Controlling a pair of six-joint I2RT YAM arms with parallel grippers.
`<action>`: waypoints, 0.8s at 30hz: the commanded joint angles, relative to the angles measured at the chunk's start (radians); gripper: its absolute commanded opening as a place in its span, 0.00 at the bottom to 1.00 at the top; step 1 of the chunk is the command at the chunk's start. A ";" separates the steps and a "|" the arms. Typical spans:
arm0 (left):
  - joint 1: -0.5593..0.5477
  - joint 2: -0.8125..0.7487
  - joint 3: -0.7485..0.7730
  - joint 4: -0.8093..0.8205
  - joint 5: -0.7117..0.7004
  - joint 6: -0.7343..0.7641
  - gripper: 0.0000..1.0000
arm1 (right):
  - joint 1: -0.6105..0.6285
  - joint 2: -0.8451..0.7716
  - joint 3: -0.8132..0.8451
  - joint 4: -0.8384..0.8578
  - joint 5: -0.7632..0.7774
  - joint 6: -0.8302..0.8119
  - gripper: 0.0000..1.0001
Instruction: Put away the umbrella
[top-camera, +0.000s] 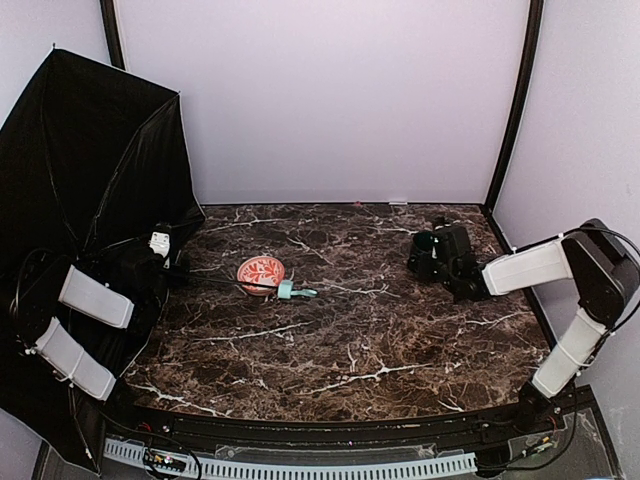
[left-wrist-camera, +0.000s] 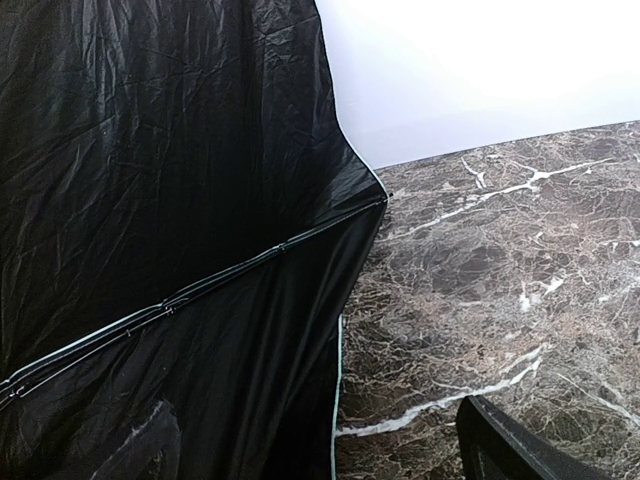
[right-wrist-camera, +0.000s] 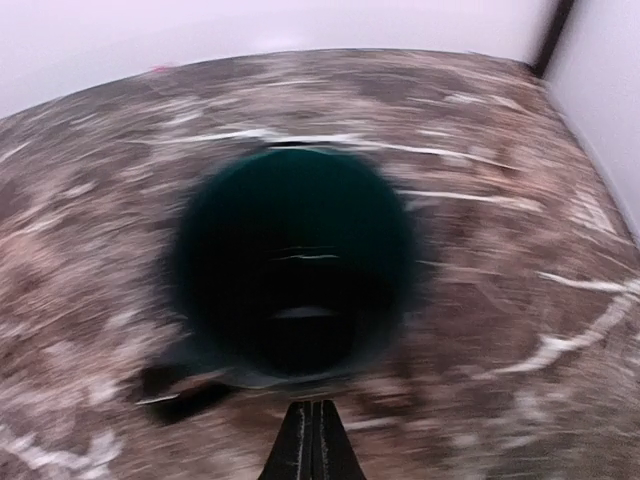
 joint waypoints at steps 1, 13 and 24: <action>-0.004 0.002 0.012 -0.001 -0.001 0.016 0.99 | 0.103 -0.004 0.059 0.085 -0.230 -0.097 0.00; -0.005 0.006 0.012 0.006 -0.014 0.029 0.99 | 0.121 0.384 0.583 -0.158 0.020 -0.009 0.00; -0.004 0.030 0.031 0.007 -0.014 0.048 0.99 | 0.110 0.476 0.664 -0.326 0.256 -0.016 0.00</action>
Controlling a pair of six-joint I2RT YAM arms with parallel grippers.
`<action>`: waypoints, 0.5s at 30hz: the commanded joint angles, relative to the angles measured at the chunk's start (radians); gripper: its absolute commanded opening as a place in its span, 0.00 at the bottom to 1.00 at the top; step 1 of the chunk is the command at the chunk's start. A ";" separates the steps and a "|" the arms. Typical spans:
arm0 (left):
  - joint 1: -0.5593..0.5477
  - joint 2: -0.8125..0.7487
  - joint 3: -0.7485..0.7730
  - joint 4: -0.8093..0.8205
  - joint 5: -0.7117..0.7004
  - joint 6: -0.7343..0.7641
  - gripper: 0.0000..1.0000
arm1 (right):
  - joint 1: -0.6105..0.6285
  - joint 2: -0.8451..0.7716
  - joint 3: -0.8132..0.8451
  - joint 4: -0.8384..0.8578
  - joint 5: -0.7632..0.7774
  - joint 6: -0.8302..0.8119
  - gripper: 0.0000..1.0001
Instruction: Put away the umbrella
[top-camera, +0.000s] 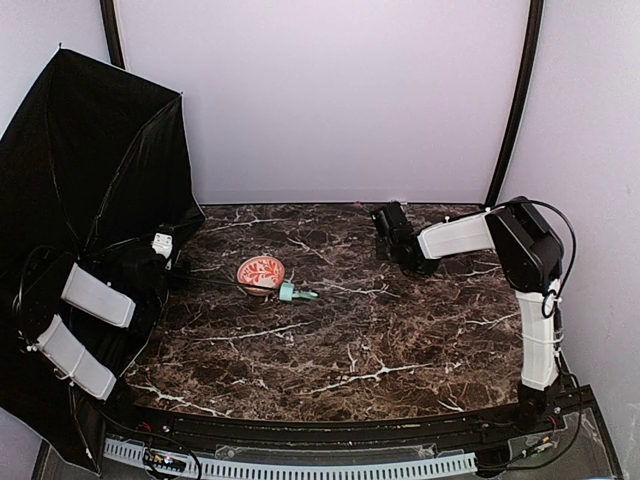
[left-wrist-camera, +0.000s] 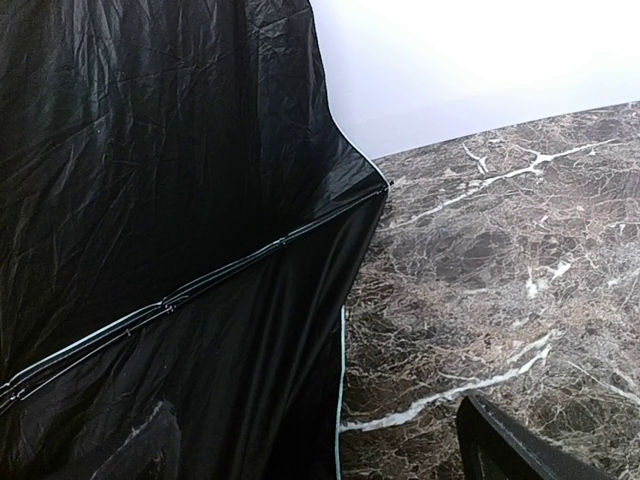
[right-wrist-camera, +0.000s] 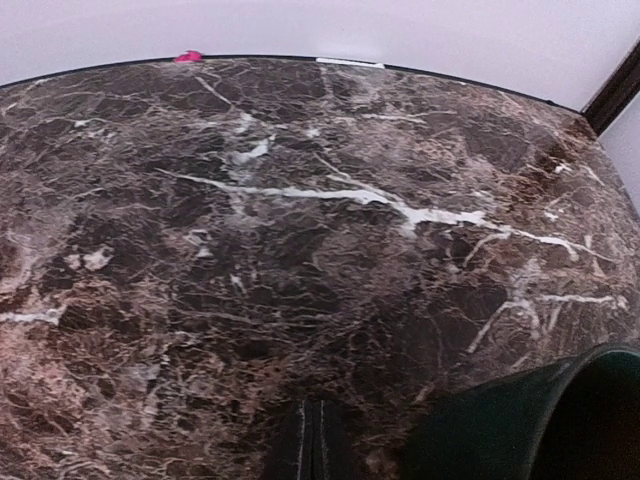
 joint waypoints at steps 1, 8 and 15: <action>-0.004 0.010 0.027 0.005 -0.007 0.016 0.99 | -0.016 -0.013 -0.007 -0.043 0.134 -0.023 0.00; -0.004 0.018 0.036 -0.001 0.001 0.015 0.99 | -0.097 -0.050 -0.113 -0.005 0.190 -0.070 0.00; -0.004 0.018 0.036 -0.001 0.002 0.016 0.99 | -0.210 -0.117 -0.203 0.041 0.123 -0.054 0.00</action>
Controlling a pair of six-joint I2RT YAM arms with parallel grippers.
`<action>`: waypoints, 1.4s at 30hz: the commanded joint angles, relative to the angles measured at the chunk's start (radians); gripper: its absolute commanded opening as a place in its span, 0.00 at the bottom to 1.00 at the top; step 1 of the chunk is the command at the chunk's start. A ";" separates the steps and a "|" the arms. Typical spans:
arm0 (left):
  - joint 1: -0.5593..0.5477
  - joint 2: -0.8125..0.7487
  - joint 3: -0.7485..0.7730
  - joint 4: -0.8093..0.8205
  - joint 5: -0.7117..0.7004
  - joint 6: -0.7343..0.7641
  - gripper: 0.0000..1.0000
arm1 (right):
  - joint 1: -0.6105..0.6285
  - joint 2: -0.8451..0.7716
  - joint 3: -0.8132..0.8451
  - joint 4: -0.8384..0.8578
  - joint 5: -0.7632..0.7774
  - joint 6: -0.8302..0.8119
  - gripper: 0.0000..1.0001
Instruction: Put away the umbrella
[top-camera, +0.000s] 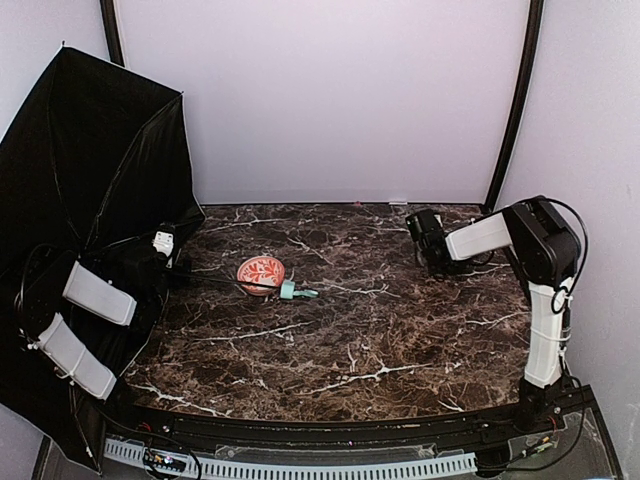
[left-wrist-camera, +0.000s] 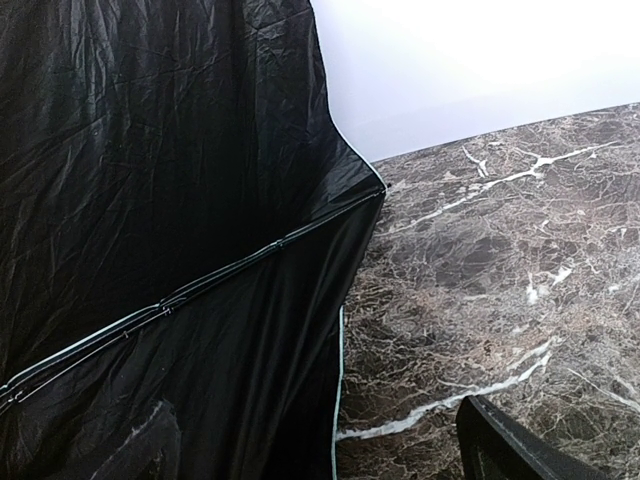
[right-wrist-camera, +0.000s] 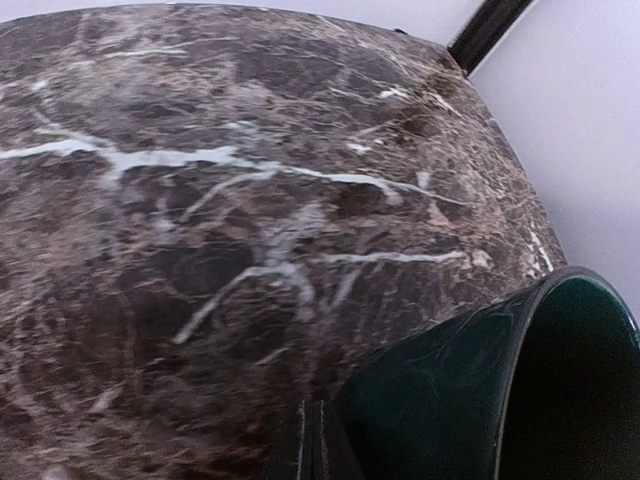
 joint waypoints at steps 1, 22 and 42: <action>-0.004 0.003 0.019 -0.001 0.002 0.013 0.99 | -0.066 -0.074 -0.044 0.043 -0.026 0.025 0.00; -0.004 -0.007 0.007 0.014 0.002 0.014 0.99 | 0.169 0.089 0.322 0.110 -0.961 0.155 0.00; -0.219 -0.137 0.337 -0.995 0.063 -0.453 0.76 | 0.229 0.025 0.117 0.343 -1.047 0.370 0.00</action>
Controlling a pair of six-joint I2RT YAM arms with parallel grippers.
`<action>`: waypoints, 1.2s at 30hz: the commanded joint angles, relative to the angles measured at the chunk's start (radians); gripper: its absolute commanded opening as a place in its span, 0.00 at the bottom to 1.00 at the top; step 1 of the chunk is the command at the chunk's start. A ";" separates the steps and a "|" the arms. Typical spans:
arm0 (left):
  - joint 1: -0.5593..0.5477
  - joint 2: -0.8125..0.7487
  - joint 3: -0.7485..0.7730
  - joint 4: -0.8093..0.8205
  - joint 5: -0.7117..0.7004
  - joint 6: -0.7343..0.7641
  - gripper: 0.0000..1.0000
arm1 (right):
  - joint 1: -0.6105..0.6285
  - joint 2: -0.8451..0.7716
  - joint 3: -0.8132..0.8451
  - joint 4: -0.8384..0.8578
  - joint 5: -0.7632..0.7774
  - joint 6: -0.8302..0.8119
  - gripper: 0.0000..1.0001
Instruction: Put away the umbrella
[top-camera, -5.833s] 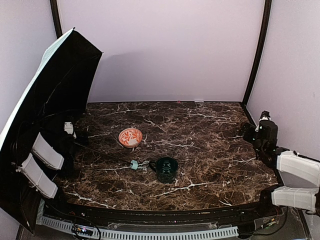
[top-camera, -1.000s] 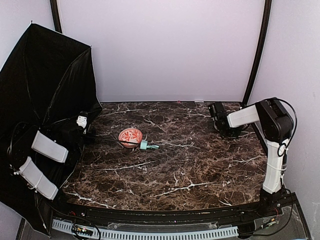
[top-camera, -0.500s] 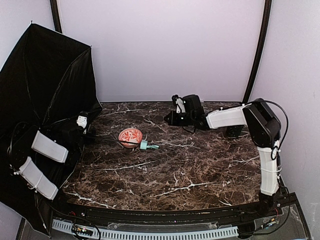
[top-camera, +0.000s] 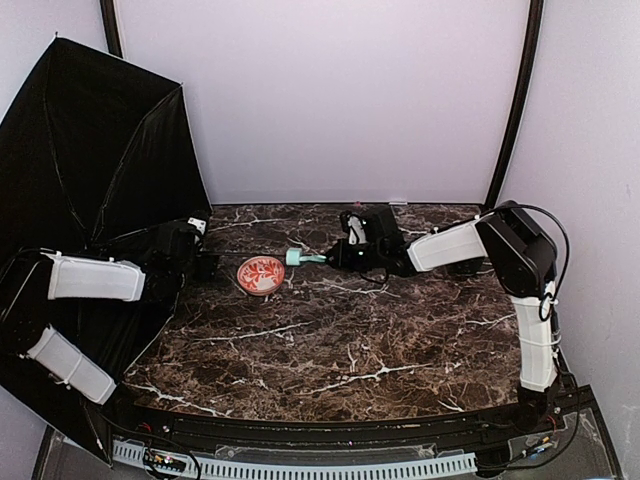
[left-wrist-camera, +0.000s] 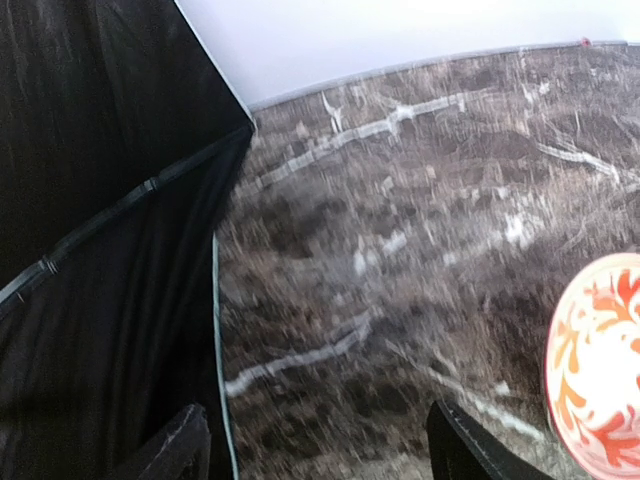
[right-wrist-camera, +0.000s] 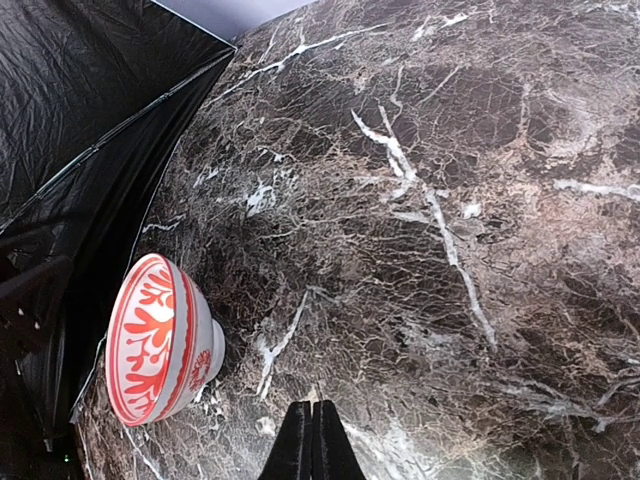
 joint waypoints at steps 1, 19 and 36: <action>0.000 -0.062 0.033 -0.331 0.145 -0.278 0.75 | 0.002 -0.038 -0.005 0.055 -0.012 0.014 0.00; -0.161 -0.088 -0.012 -0.066 0.027 -0.254 0.77 | 0.000 -0.117 -0.097 0.092 -0.013 -0.028 0.00; -0.436 -0.124 -0.182 0.187 0.468 0.445 0.87 | -0.007 -0.168 -0.141 0.046 -0.016 -0.095 0.00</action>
